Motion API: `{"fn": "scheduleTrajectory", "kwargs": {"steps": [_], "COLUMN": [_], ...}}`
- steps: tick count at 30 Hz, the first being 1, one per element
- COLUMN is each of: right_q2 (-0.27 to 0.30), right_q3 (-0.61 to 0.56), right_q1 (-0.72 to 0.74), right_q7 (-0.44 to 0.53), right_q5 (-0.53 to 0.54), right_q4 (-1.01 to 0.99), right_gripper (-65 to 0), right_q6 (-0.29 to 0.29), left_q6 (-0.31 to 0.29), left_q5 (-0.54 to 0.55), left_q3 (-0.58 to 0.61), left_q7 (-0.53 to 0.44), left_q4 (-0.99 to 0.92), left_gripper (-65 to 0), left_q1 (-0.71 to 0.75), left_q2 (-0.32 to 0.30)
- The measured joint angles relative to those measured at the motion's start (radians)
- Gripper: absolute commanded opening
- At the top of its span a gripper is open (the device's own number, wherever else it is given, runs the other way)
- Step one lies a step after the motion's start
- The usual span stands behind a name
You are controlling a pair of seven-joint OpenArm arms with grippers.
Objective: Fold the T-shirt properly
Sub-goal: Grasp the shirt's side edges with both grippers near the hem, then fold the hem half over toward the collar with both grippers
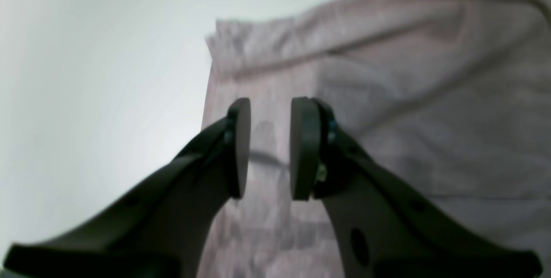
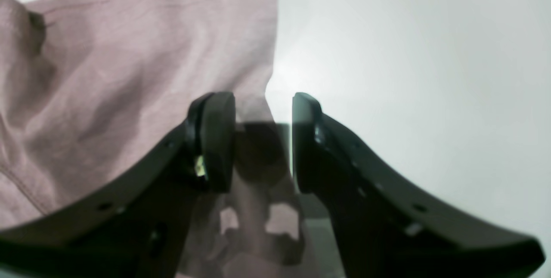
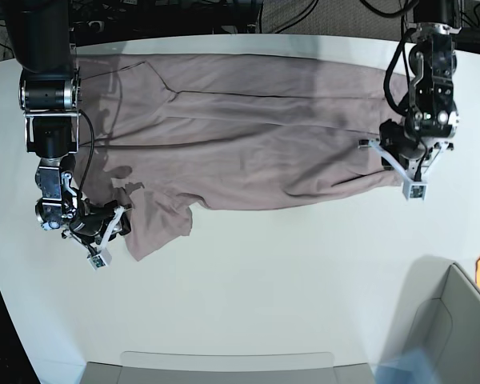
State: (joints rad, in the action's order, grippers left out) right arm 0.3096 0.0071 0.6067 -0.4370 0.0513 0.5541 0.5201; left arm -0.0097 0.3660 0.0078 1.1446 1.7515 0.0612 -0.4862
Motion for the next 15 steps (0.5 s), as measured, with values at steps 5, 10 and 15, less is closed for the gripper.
{"fn": "scheduleTrajectory", "kwargs": {"steps": [5, 10, 15], "right_q2": [0.003, 0.000, 0.000], "right_q3": [0.000, 0.000, 0.000], "right_q1": [-0.003, -0.001, -0.001], "right_q7": [0.005, 0.002, 0.001], "right_q5": [0.002, 0.002, 0.002], "right_q4": [0.000, -0.001, 0.000], "right_gripper": [-42.5, -42.5, -42.5], "right_q6": [0.000, 0.000, 0.000], "left_q6": [0.003, -0.002, -0.002], "left_q5": [-0.003, 0.001, 0.000], "left_q3": [0.109, 0.218, 0.249], "left_q7": [-0.034, -0.047, -0.043], "left_q4": [-0.203, -0.295, -0.399], "left_gripper": [-47.9, -47.8, -47.8], "left_q1": [-0.153, -0.233, -0.244], "left_q2": [-0.046, -0.082, -0.085]}}
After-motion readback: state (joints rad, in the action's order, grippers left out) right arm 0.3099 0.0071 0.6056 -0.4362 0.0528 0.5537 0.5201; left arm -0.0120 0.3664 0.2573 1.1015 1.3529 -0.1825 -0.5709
